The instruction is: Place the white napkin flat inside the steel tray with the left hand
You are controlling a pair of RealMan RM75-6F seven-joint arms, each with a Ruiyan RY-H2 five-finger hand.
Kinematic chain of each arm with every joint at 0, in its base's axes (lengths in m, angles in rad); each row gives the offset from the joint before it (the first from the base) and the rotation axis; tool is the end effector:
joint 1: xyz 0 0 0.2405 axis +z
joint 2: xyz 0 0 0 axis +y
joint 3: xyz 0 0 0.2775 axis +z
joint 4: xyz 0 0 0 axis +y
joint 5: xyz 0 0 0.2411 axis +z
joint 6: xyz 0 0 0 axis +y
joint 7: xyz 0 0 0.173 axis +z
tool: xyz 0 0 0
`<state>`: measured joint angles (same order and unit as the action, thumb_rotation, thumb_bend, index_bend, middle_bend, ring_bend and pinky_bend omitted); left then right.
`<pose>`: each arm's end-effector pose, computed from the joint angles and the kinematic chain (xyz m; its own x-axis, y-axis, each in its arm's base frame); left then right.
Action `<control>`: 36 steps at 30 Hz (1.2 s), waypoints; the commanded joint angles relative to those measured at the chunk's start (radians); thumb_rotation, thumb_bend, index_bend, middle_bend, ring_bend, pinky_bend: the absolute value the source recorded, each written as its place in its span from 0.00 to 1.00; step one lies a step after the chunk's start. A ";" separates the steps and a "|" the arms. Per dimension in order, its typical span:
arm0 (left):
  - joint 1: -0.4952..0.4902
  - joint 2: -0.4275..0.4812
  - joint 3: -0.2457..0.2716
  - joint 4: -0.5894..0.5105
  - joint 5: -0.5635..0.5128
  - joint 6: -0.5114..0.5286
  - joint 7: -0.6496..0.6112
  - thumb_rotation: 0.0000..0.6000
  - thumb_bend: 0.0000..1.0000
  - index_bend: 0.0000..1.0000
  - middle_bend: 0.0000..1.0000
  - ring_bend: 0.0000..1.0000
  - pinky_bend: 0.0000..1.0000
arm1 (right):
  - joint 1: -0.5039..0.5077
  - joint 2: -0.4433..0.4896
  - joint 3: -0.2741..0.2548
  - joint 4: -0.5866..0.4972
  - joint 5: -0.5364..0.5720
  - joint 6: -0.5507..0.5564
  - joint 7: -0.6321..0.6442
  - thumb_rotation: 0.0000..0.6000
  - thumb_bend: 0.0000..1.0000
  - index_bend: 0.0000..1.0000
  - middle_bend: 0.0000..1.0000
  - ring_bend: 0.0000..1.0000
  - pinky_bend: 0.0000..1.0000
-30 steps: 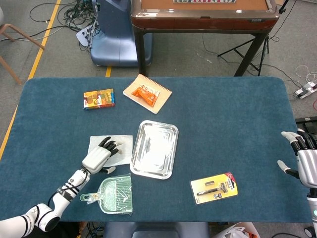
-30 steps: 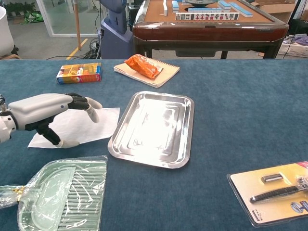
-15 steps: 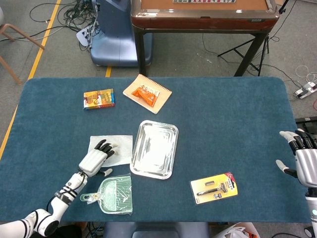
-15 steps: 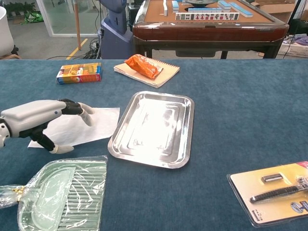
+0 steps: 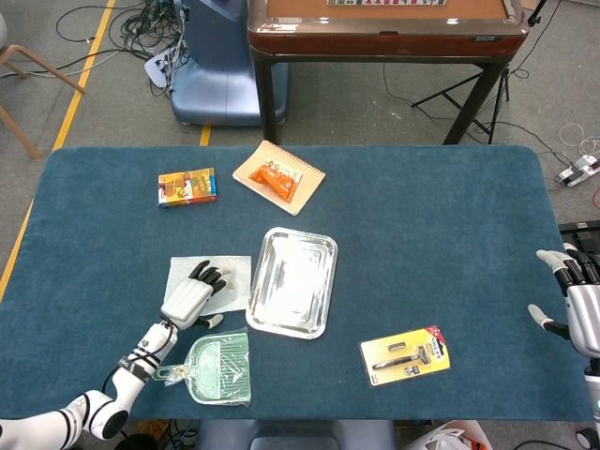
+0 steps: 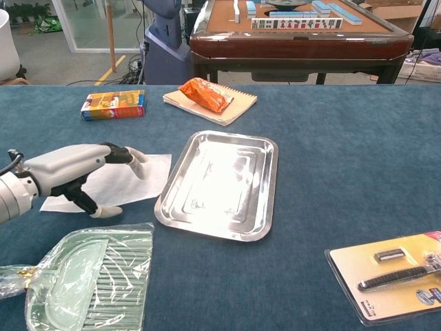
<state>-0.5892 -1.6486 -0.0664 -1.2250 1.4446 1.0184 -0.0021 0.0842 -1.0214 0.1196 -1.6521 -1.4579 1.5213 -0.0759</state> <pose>-0.2263 0.3510 -0.0859 0.3888 0.2988 0.8715 0.8777 -0.4076 -0.2518 -0.3369 -0.2295 0.1904 0.5045 0.1048 0.8571 -0.8631 0.0348 0.5038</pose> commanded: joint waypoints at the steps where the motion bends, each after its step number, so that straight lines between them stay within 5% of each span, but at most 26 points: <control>1: -0.002 -0.008 0.001 0.005 -0.004 -0.003 0.003 1.00 0.22 0.30 0.14 0.12 0.00 | -0.002 0.001 -0.001 0.001 0.000 0.002 0.002 1.00 0.15 0.23 0.24 0.14 0.18; 23: 0.002 -0.066 -0.023 0.092 -0.013 0.050 -0.049 1.00 0.22 0.56 0.22 0.16 0.00 | -0.016 0.003 -0.002 0.002 -0.005 0.019 0.011 1.00 0.15 0.23 0.24 0.14 0.18; 36: 0.001 -0.039 -0.017 0.097 0.002 0.058 -0.073 1.00 0.37 0.60 0.27 0.18 0.01 | -0.015 0.002 0.001 -0.003 -0.007 0.019 0.005 1.00 0.15 0.23 0.24 0.14 0.18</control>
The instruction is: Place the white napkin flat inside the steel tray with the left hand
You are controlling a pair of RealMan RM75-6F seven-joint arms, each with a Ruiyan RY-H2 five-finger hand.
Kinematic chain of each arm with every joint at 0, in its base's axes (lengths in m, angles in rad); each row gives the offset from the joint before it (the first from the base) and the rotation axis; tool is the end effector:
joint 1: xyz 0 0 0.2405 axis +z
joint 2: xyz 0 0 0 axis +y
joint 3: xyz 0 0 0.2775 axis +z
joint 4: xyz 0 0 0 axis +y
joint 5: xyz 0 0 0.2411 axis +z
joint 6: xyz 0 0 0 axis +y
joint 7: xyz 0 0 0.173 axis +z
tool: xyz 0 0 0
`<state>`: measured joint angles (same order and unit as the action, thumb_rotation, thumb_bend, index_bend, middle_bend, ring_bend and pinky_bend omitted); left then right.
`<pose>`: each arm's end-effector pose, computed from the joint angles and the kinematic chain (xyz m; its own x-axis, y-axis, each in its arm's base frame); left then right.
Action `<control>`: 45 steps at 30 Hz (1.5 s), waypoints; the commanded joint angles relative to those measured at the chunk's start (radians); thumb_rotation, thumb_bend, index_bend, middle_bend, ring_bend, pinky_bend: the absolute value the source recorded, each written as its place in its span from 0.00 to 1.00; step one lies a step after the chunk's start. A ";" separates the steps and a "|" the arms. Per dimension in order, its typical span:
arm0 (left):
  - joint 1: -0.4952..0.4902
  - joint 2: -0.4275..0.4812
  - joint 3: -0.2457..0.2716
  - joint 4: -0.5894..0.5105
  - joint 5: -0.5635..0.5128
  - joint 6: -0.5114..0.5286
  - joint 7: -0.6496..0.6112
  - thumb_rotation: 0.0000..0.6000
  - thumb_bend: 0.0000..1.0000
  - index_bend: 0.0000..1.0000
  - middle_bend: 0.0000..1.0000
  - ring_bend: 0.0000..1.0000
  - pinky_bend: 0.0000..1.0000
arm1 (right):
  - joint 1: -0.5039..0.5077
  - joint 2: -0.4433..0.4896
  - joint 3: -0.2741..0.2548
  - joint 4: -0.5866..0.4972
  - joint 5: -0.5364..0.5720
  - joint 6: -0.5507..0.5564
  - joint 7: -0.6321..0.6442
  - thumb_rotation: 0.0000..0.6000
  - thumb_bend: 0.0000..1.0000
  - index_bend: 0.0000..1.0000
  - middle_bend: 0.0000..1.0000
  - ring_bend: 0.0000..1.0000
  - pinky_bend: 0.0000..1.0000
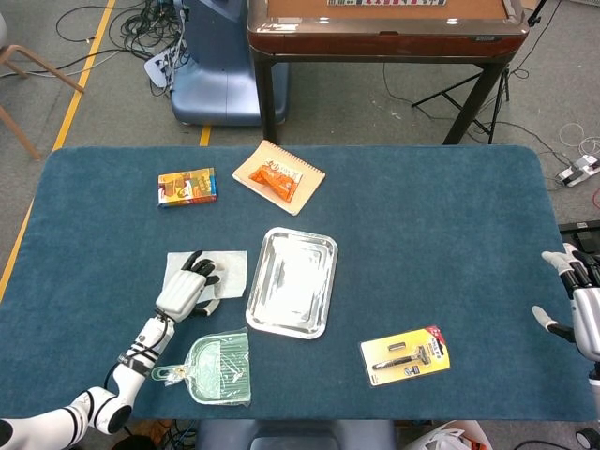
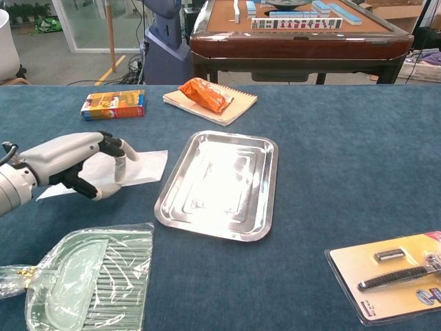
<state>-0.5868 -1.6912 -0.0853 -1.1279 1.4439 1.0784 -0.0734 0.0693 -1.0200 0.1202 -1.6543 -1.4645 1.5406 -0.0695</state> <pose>-0.2344 0.3658 -0.0791 0.3365 0.2377 0.9112 0.8992 -0.3685 -0.2360 -0.3374 -0.2242 0.1932 0.4996 0.1176 0.8582 -0.8660 0.0415 0.4984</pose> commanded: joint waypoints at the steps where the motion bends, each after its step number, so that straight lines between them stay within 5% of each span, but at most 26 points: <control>1: -0.003 0.006 0.002 0.000 0.005 -0.001 -0.004 1.00 0.38 0.60 0.28 0.19 0.01 | 0.000 0.000 0.000 -0.001 -0.001 0.000 -0.002 1.00 0.15 0.23 0.24 0.14 0.18; 23: -0.209 0.022 -0.088 -0.005 0.144 0.016 -0.232 1.00 0.40 0.60 0.46 0.33 0.08 | 0.013 -0.005 0.007 -0.014 0.008 -0.016 -0.026 1.00 0.15 0.23 0.24 0.14 0.18; 34: -0.295 -0.056 -0.042 -0.042 0.251 0.056 -0.281 1.00 0.40 0.60 0.47 0.33 0.08 | 0.011 -0.006 0.007 -0.019 0.010 -0.013 -0.031 1.00 0.15 0.23 0.24 0.14 0.18; 45: -0.289 -0.102 0.044 0.055 0.237 -0.006 -0.257 1.00 0.39 0.55 0.43 0.32 0.08 | -0.008 -0.001 0.002 -0.011 0.008 0.010 -0.010 1.00 0.15 0.23 0.24 0.14 0.18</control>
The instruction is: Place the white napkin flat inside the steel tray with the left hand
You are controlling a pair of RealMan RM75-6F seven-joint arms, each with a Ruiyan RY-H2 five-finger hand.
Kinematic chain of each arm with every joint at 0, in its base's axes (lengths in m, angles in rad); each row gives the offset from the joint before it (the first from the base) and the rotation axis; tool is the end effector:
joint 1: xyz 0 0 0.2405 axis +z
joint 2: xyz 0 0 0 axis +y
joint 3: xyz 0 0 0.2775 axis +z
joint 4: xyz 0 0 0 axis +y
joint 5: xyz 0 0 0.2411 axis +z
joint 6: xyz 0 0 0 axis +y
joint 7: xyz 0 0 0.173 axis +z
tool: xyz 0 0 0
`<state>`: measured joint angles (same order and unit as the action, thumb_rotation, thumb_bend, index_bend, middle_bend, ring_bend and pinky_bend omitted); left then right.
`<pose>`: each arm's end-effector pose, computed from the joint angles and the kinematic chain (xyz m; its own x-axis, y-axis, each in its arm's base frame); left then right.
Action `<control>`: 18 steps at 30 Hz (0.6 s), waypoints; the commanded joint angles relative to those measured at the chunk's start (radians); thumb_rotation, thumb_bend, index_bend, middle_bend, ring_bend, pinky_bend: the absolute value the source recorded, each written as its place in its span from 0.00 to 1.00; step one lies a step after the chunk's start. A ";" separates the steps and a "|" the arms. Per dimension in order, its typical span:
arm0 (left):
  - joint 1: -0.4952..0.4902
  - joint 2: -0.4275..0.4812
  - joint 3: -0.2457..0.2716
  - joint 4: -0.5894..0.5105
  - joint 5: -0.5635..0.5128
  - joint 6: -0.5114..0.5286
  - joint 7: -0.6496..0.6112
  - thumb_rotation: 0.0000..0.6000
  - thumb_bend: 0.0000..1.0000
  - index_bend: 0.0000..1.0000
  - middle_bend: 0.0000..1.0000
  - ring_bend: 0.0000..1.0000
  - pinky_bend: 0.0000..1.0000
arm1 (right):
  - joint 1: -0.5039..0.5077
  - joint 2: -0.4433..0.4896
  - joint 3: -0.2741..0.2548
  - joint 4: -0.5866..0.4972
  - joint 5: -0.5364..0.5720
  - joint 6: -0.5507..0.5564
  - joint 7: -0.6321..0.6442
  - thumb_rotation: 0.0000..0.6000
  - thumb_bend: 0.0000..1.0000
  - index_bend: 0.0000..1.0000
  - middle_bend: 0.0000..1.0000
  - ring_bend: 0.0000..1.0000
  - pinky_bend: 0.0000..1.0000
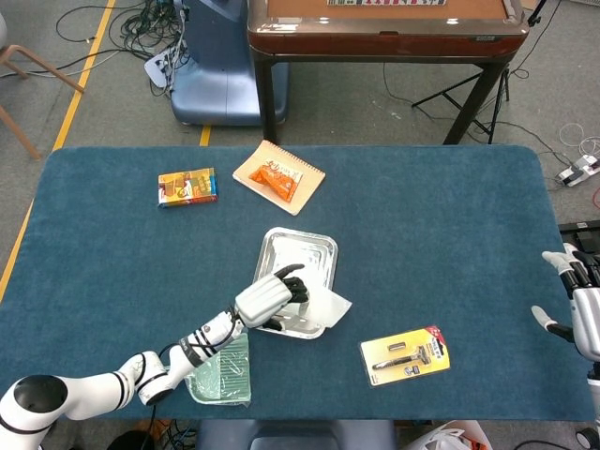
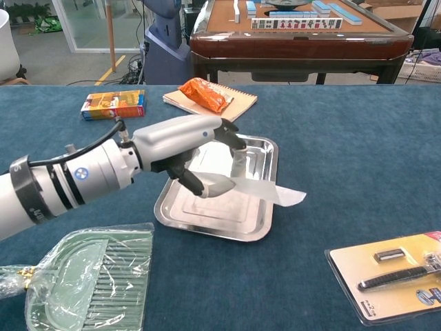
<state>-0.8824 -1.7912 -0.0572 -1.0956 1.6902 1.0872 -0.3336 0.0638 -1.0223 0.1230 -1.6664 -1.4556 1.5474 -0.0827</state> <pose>-0.0833 0.3668 -0.1270 0.2907 0.3152 0.9034 0.6717 -0.7396 0.0420 -0.3365 -0.2226 0.1930 0.4987 0.1222 0.8581 -0.8667 0.0551 0.4958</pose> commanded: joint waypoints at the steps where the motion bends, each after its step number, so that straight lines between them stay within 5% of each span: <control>1: 0.009 0.001 0.020 0.028 -0.013 -0.018 0.002 1.00 0.39 0.55 0.42 0.32 0.08 | -0.004 0.002 0.000 0.002 -0.001 0.005 0.005 1.00 0.15 0.23 0.24 0.14 0.18; 18: 0.040 0.066 0.054 0.035 -0.051 -0.037 0.020 1.00 0.39 0.44 0.32 0.28 0.08 | -0.009 -0.002 -0.001 -0.004 -0.009 0.015 0.001 1.00 0.15 0.23 0.24 0.14 0.18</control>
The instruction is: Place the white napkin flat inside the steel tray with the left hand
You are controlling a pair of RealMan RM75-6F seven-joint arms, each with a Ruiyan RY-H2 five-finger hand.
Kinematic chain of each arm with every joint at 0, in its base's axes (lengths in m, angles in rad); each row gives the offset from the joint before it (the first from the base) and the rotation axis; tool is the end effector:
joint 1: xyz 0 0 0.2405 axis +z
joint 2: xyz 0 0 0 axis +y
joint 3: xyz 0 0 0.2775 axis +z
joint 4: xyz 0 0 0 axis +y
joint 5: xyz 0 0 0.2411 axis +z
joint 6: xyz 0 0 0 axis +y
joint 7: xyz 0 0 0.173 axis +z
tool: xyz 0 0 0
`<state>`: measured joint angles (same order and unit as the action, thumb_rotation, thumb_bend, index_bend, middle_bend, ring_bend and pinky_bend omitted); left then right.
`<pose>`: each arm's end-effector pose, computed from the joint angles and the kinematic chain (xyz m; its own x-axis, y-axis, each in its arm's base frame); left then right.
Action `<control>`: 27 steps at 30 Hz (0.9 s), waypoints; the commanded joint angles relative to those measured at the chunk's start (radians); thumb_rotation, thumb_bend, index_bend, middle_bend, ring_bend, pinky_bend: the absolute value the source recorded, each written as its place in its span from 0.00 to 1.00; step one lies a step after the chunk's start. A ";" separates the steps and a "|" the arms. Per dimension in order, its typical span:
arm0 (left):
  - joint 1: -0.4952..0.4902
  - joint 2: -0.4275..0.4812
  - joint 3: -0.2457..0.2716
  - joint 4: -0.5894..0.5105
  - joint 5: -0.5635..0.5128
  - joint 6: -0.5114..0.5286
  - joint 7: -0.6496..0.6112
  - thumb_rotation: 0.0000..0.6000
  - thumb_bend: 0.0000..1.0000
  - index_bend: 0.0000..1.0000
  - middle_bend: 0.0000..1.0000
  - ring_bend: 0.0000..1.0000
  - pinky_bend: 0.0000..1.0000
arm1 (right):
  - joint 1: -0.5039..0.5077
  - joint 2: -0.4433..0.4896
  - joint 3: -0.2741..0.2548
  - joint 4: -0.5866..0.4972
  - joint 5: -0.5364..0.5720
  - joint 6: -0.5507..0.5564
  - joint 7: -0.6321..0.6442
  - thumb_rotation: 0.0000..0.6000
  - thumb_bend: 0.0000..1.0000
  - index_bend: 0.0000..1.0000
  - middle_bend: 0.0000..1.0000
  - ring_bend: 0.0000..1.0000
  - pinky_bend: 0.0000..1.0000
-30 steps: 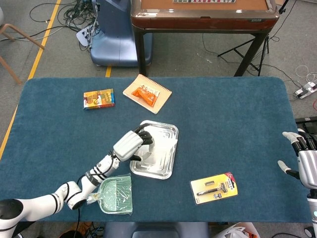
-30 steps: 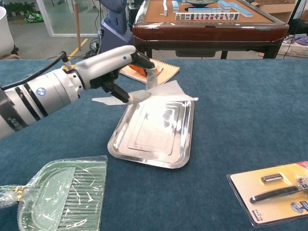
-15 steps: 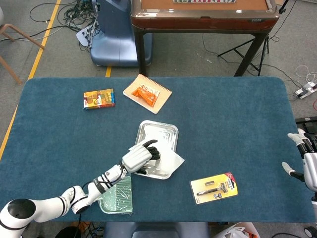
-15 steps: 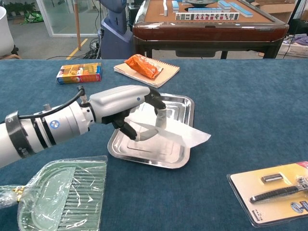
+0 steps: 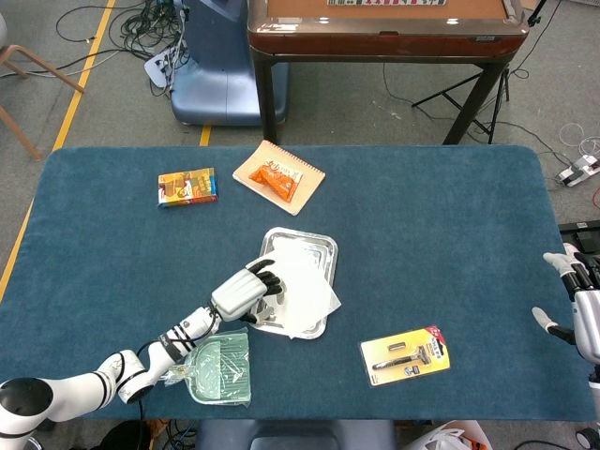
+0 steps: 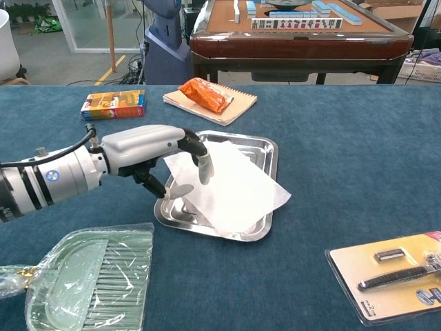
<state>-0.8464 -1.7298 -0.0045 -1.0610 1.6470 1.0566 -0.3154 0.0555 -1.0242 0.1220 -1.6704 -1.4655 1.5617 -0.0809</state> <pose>-0.1353 0.3816 -0.1130 0.3819 0.3018 0.8736 0.7191 -0.6908 -0.0757 -0.3349 -0.2193 0.1932 0.4931 0.1318 0.8599 -0.8697 0.0529 0.4907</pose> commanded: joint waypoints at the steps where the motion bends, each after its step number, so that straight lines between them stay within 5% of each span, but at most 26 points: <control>1: 0.005 0.006 0.000 0.001 -0.012 -0.009 0.004 1.00 0.39 0.44 0.31 0.27 0.08 | 0.000 0.000 0.001 -0.001 0.001 0.000 -0.001 1.00 0.15 0.23 0.24 0.14 0.18; 15: 0.075 0.115 -0.101 -0.136 -0.188 0.006 0.204 0.97 0.31 0.38 0.28 0.26 0.08 | 0.004 -0.002 0.003 -0.001 -0.005 -0.003 0.002 1.00 0.15 0.23 0.24 0.14 0.18; 21: 0.104 0.228 -0.099 -0.290 -0.262 -0.045 0.296 0.33 0.19 0.42 0.25 0.18 0.08 | 0.006 -0.008 0.001 0.005 -0.010 -0.006 0.008 1.00 0.15 0.23 0.24 0.14 0.18; 25: 0.109 0.273 -0.089 -0.357 -0.317 -0.107 0.332 0.05 0.13 0.39 0.16 0.08 0.02 | 0.008 -0.010 0.000 0.006 -0.013 -0.007 0.012 1.00 0.15 0.23 0.24 0.14 0.18; 27: 0.108 0.286 -0.086 -0.383 -0.338 -0.131 0.352 0.00 0.10 0.36 0.12 0.04 0.00 | 0.007 -0.010 0.000 0.005 -0.017 -0.005 0.012 1.00 0.15 0.23 0.24 0.14 0.18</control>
<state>-0.7423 -1.4571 -0.0946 -1.4225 1.3306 0.9483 0.0153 0.0628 -1.0345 0.1218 -1.6647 -1.4819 1.5566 -0.0690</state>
